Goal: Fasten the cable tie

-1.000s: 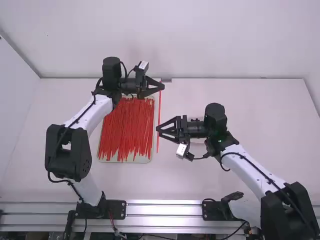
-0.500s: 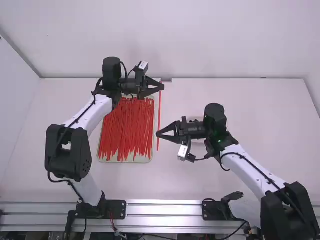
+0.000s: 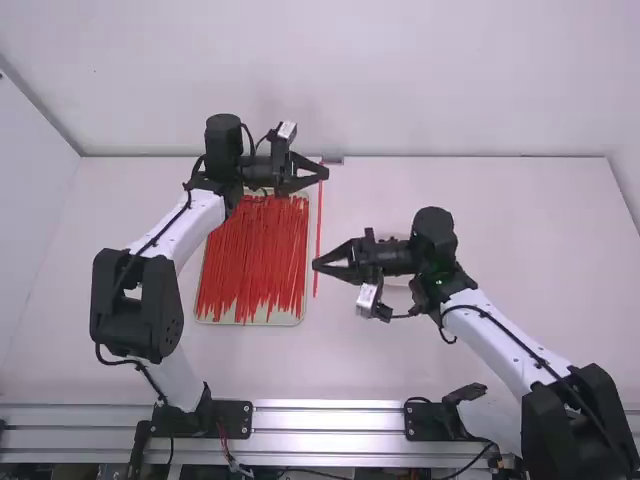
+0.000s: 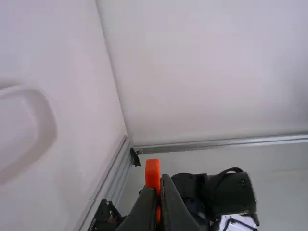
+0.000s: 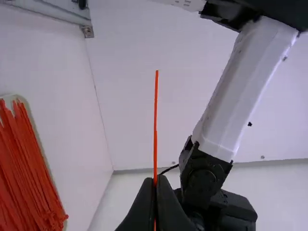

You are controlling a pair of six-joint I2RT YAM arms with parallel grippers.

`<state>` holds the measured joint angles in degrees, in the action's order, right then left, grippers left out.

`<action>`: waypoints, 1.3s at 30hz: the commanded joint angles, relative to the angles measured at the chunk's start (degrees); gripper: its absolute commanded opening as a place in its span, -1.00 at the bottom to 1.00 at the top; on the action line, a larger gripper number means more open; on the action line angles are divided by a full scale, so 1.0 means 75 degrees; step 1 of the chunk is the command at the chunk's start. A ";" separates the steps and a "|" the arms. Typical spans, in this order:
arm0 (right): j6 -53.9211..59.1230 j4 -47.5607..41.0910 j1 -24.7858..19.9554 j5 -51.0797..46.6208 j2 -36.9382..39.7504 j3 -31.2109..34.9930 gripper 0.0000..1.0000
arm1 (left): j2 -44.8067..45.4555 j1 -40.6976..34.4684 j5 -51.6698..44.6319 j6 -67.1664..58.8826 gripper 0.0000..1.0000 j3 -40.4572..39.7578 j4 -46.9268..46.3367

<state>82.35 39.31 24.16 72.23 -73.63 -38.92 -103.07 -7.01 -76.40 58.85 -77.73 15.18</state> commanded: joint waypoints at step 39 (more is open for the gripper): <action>-1.5466 0.2279 -0.0169 -0.2588 0.0117 -0.0761 -1.00 | 0.0006 0.0035 -0.0557 -0.9585 -0.97 -0.0178 -0.0108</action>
<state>-24.84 57.49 22.70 53.19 -73.65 -42.70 -103.07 -7.03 -79.40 -3.16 -77.73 13.15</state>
